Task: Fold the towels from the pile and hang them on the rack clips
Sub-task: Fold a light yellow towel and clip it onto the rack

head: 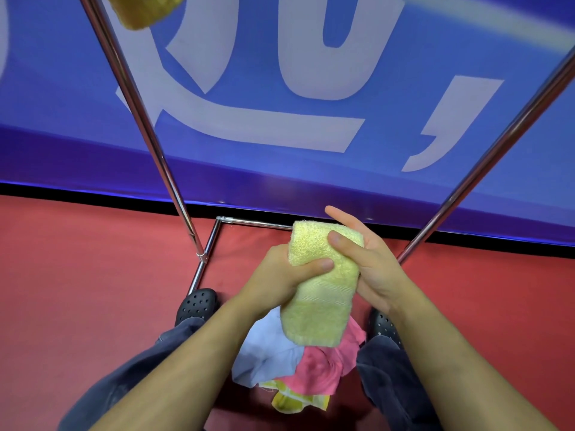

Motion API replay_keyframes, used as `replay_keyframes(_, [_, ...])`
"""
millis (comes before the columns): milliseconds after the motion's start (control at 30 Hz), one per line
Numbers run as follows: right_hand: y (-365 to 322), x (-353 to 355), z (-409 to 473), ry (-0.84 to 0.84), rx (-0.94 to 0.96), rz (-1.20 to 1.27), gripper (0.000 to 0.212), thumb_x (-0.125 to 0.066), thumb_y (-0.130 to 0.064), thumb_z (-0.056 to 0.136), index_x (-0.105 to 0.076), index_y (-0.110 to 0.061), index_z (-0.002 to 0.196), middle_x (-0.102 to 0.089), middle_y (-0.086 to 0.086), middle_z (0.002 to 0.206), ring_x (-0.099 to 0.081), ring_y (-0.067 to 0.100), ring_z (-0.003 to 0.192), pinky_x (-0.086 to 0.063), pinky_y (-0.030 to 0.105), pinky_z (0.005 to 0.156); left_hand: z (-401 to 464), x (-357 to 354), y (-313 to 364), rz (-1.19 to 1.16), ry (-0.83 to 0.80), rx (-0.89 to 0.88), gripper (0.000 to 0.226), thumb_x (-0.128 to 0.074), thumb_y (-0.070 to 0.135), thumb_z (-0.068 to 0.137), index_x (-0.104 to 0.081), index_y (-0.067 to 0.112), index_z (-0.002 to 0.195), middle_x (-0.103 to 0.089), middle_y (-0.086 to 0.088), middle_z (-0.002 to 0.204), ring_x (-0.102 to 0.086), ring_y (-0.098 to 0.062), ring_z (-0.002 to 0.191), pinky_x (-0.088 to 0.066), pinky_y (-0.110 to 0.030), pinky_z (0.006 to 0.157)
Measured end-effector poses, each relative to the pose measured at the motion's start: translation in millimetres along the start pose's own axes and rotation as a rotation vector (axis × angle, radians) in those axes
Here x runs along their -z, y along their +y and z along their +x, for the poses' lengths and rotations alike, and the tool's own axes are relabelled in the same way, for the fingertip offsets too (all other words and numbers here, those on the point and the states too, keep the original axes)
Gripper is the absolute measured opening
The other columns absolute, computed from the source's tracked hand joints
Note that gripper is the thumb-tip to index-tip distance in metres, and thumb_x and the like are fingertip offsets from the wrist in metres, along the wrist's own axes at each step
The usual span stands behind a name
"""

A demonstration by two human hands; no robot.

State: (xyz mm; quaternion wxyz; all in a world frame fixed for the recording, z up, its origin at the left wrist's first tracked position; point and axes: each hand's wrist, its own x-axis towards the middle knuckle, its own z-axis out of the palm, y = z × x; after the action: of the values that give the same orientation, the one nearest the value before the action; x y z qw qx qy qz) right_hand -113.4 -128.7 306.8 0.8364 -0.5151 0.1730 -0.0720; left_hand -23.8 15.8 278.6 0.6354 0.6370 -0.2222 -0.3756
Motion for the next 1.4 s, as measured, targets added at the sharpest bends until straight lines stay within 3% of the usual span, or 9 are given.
replay_keyframes(167, [1, 4, 6, 0.153, 0.048, -0.042, 0.049, -0.072, -0.026, 0.083, -0.064, -0.019, 0.131, -0.076, 0.014, 0.105, -0.073, 0.025, 0.094, -0.060, 0.036, 0.083, 5, 6, -2, -0.021, 0.056, 0.035, 0.025, -0.078, 0.021, 0.088, -0.076, 0.009, 0.110, -0.079, -0.007, 0.105, -0.076, -0.024, 0.100, -0.060, -0.040, 0.091])
replay_keyframes(300, [6, 21, 13, 0.400, 0.173, -0.556, 0.045, -0.080, -0.044, 0.079, -0.071, -0.028, 0.120, -0.071, -0.006, 0.107, -0.065, 0.005, 0.095, -0.051, 0.019, 0.089, 8, 14, -4, 0.095, 0.057, 0.046, 0.023, -0.081, 0.023, 0.086, -0.078, 0.013, 0.106, -0.080, -0.004, 0.101, -0.076, -0.022, 0.098, -0.059, -0.042, 0.091])
replay_keyframes(433, [4, 25, 10, 0.032, 0.180, -0.858, 0.043, -0.080, -0.046, 0.081, -0.069, -0.037, 0.122, -0.062, -0.018, 0.130, -0.056, -0.010, 0.119, -0.042, 0.011, 0.098, 7, 15, -7, 0.238, -0.104, 0.073, 0.021, -0.081, 0.023, 0.087, -0.078, 0.011, 0.104, -0.079, -0.011, 0.102, -0.074, -0.019, 0.091, -0.057, -0.047, 0.090])
replay_keyframes(567, [4, 17, 6, -0.070, 0.070, -0.861, 0.015, -0.082, -0.034, 0.083, -0.077, -0.029, 0.096, -0.076, -0.006, 0.088, -0.065, 0.001, 0.074, -0.050, 0.020, 0.068, 2, 12, -6, 0.265, -0.179, 0.111, 0.021, -0.080, 0.020, 0.087, -0.078, 0.009, 0.105, -0.077, -0.018, 0.103, -0.071, -0.017, 0.086, -0.058, -0.041, 0.085])
replay_keyframes(833, [3, 28, 15, 0.272, 0.212, -0.713, 0.011, -0.081, -0.027, 0.084, -0.078, -0.016, 0.086, -0.075, 0.010, 0.080, -0.064, 0.009, 0.067, -0.050, 0.027, 0.065, -2, 6, -7, 0.229, -0.258, 0.179, 0.034, -0.087, 0.004, 0.076, -0.076, 0.010, 0.108, -0.079, -0.002, 0.097, -0.073, -0.013, 0.086, -0.059, -0.027, 0.079])
replay_keyframes(1033, [1, 38, 15, 0.344, 0.239, -0.670, 0.014, -0.081, -0.025, 0.085, -0.080, -0.018, 0.097, -0.076, -0.009, 0.081, -0.064, 0.000, 0.068, -0.049, 0.012, 0.066, -1, 2, -8, 0.265, -0.333, 0.138, 0.042, -0.087, 0.003, 0.075, -0.071, 0.016, 0.111, -0.075, 0.010, 0.095, -0.069, -0.004, 0.088, -0.054, -0.020, 0.076])
replay_keyframes(1200, [8, 45, 21, 0.465, 0.218, -0.615, 0.029, -0.078, -0.026, 0.089, -0.073, -0.018, 0.116, -0.074, -0.010, 0.110, -0.069, -0.002, 0.100, -0.050, 0.011, 0.084, 3, 3, -21, 0.167, -0.116, 0.154, 0.038, -0.085, 0.002, 0.076, -0.072, 0.011, 0.110, -0.078, -0.009, 0.105, -0.075, -0.026, 0.097, -0.060, -0.044, 0.088])
replay_keyframes(1300, [17, 35, 20, 0.479, 0.229, -0.648, 0.022, -0.075, -0.031, 0.091, -0.073, -0.017, 0.109, -0.075, -0.011, 0.103, -0.068, -0.007, 0.090, -0.048, 0.007, 0.078, 12, 8, -32, 0.271, 0.161, 0.116, 0.035, -0.085, 0.008, 0.077, -0.070, 0.013, 0.107, -0.077, -0.009, 0.100, -0.073, -0.029, 0.096, -0.059, -0.049, 0.087])
replay_keyframes(1400, [33, 21, 21, 0.363, 0.089, -0.601, 0.016, -0.069, -0.037, 0.094, -0.074, -0.023, 0.099, -0.078, -0.006, 0.098, -0.073, 0.006, 0.095, -0.057, 0.028, 0.081, 21, 15, -40, 0.425, 0.350, 0.073, 0.041, -0.084, 0.014, 0.077, -0.067, 0.017, 0.114, -0.075, -0.001, 0.101, -0.070, -0.027, 0.094, -0.057, -0.046, 0.086])
